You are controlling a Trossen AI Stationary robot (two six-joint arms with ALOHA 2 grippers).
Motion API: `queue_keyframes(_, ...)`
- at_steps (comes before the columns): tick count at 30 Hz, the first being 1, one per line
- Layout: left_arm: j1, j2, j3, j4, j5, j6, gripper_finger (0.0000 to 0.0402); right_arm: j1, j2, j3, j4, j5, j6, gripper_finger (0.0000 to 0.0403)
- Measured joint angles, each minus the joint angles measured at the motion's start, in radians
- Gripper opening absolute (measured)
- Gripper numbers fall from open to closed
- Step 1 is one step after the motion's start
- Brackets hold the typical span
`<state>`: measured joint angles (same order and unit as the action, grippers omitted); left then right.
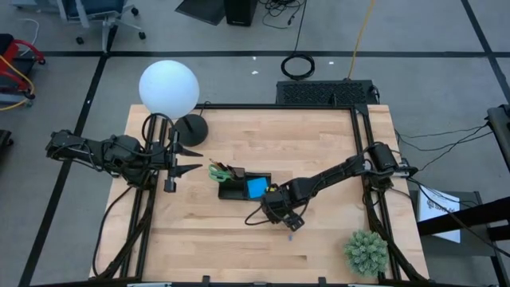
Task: Pick and place office supplies into organizer
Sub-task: Put the green eraser into the black desk organizer
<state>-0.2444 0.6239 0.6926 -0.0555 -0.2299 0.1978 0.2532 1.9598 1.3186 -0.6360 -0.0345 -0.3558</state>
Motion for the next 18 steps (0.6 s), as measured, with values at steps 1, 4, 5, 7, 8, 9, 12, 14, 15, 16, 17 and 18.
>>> queue_keyframes(1,0.000,0.000,0.000,0.000,0.000,0.000,0.0131,-0.002,0.000,0.000,0.003,0.000,-0.013,0.0336)
queue_keyframes(4,0.000,0.000,0.000,0.000,0.000,0.000,0.0131,-0.003,0.000,0.000,0.015,-0.008,-0.032,0.0327)
queue_keyframes(5,0.000,0.000,0.000,0.000,0.000,0.000,0.0131,-0.003,0.000,0.000,0.017,-0.017,-0.036,0.0322)
queue_keyframes(7,0.000,0.000,0.000,0.000,0.000,0.002,0.0131,-0.003,0.001,0.000,0.016,-0.022,-0.044,0.0309)
queue_keyframes(8,0.000,0.000,0.000,0.000,0.000,0.004,0.0131,0.003,0.001,0.000,0.017,-0.021,-0.049,0.0302)
queue_keyframes(9,0.000,0.000,0.000,0.000,0.000,0.006,0.0131,0.008,0.001,0.000,0.018,-0.020,-0.054,0.0294)
queue_keyframes(12,0.000,0.000,0.000,0.000,0.000,0.005,0.0131,0.019,0.001,0.000,0.019,-0.019,-0.062,0.0275)
queue_keyframes(14,0.000,0.000,0.000,0.000,0.000,0.006,0.0131,0.024,0.001,0.000,0.019,-0.018,-0.062,0.0265)
queue_keyframes(15,0.000,0.000,0.000,0.000,-0.001,0.006,0.0131,0.027,0.001,0.000,0.021,-0.018,-0.062,0.0261)
queue_keyframes(16,0.000,0.000,0.000,0.000,-0.001,0.006,0.0131,0.029,0.001,0.000,0.023,-0.018,-0.062,0.0257)
queue_keyframes(17,0.000,0.000,0.000,0.000,-0.002,0.006,0.0131,0.029,0.001,0.000,0.025,-0.018,-0.062,0.0254)
queue_keyframes(18,0.000,0.000,0.000,0.000,-0.005,0.006,0.0131,0.030,0.001,0.000,0.026,-0.018,-0.062,0.0251)
